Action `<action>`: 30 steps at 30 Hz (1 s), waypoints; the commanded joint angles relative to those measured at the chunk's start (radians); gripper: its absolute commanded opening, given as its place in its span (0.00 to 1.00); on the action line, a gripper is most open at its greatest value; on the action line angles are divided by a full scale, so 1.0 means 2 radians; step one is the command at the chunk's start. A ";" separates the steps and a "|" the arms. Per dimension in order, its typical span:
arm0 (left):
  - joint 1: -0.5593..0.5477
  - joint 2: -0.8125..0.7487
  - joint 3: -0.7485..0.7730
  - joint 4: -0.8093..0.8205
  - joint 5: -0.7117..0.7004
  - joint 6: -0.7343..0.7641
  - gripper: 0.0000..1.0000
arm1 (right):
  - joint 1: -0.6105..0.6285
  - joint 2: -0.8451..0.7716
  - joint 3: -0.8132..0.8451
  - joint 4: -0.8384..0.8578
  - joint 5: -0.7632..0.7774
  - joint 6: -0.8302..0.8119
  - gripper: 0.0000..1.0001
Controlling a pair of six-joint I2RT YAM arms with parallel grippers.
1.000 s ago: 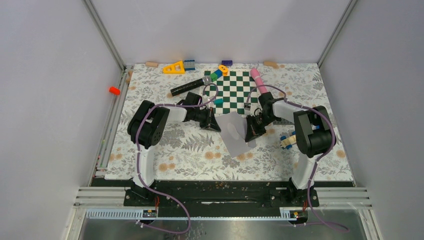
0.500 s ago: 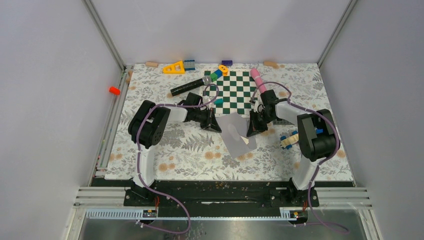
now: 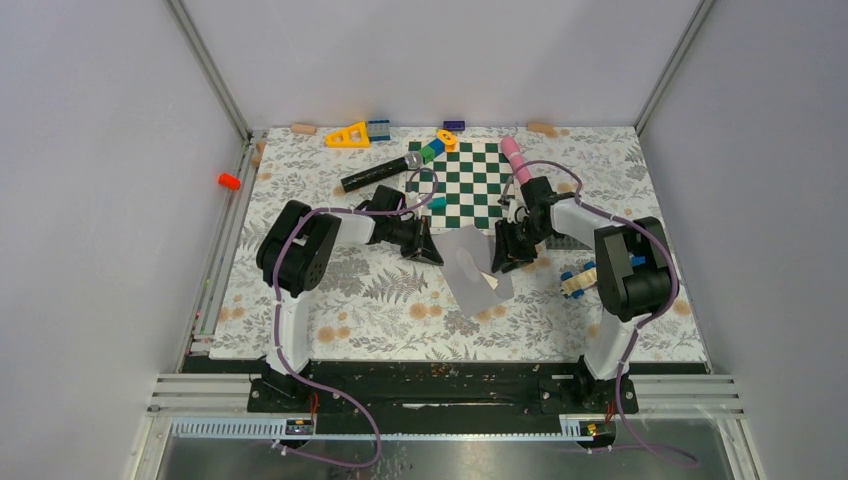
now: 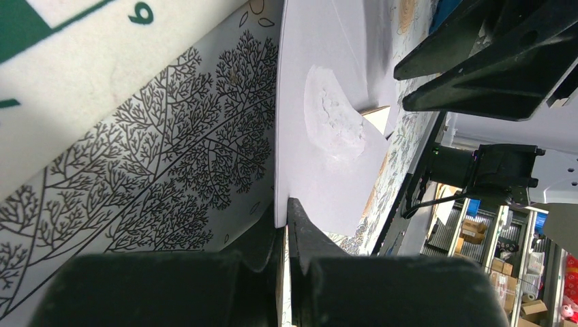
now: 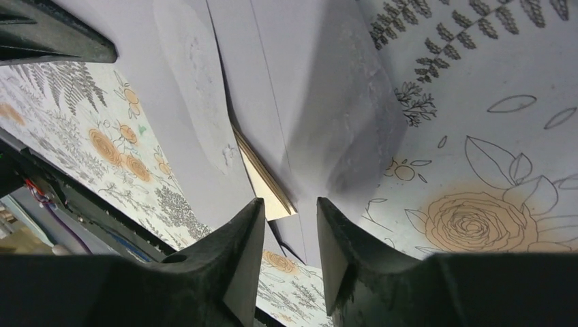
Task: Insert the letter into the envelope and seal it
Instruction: Place the envelope at the center of the board.
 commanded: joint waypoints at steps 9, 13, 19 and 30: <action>-0.007 0.018 0.002 -0.020 -0.027 0.014 0.00 | 0.004 0.046 0.037 -0.052 -0.052 -0.027 0.48; -0.008 0.018 0.001 -0.020 -0.028 0.013 0.00 | 0.006 0.053 0.038 -0.052 -0.065 -0.023 0.48; -0.008 0.017 0.002 -0.020 -0.030 0.013 0.00 | 0.006 0.061 0.042 -0.052 -0.084 -0.014 0.43; -0.009 0.014 0.001 -0.020 -0.030 0.013 0.00 | 0.006 0.078 0.045 -0.063 -0.091 -0.017 0.18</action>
